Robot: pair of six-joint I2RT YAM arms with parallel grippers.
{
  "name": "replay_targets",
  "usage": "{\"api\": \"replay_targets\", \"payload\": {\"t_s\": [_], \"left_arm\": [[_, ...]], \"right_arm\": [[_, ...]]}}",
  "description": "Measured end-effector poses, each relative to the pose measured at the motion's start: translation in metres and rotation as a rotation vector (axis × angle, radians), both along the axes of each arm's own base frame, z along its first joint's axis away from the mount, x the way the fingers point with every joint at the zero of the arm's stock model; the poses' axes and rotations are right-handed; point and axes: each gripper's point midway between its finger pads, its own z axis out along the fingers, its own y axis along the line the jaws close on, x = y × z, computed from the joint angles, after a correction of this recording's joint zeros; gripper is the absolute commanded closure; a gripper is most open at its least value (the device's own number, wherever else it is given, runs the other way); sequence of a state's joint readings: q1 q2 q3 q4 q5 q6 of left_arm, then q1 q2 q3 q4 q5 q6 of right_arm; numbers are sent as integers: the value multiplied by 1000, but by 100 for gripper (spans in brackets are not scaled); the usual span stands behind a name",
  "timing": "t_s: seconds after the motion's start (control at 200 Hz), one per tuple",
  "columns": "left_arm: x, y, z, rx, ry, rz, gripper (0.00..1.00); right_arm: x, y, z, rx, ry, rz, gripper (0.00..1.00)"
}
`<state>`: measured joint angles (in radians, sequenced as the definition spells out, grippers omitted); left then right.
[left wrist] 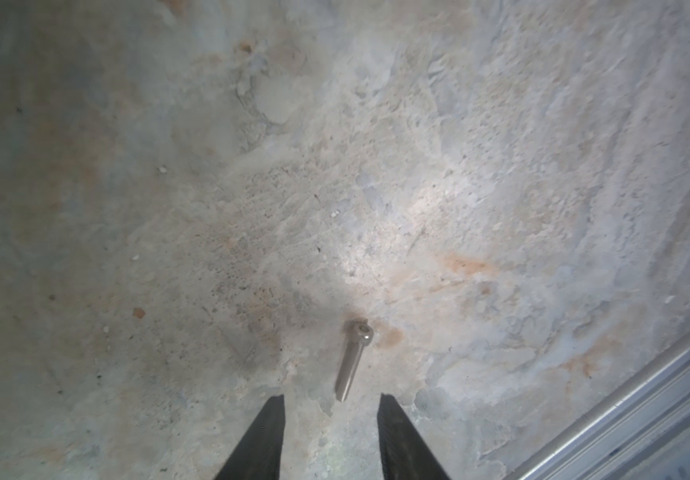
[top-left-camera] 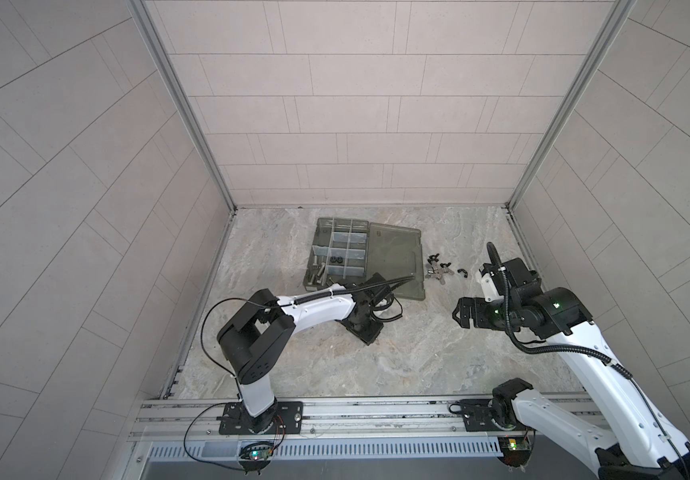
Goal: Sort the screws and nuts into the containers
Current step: 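Swing the left gripper back and lower it onto the last silver screw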
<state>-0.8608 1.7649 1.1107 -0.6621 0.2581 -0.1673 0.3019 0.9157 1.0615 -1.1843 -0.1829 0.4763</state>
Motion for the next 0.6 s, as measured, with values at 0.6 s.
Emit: {"api": "replay_targets", "payload": {"t_s": [0.6], "left_arm": [[-2,1,-15,40,20,0,65]], "right_arm": [[0,-2,0,-11,-1,-10,1]]}}
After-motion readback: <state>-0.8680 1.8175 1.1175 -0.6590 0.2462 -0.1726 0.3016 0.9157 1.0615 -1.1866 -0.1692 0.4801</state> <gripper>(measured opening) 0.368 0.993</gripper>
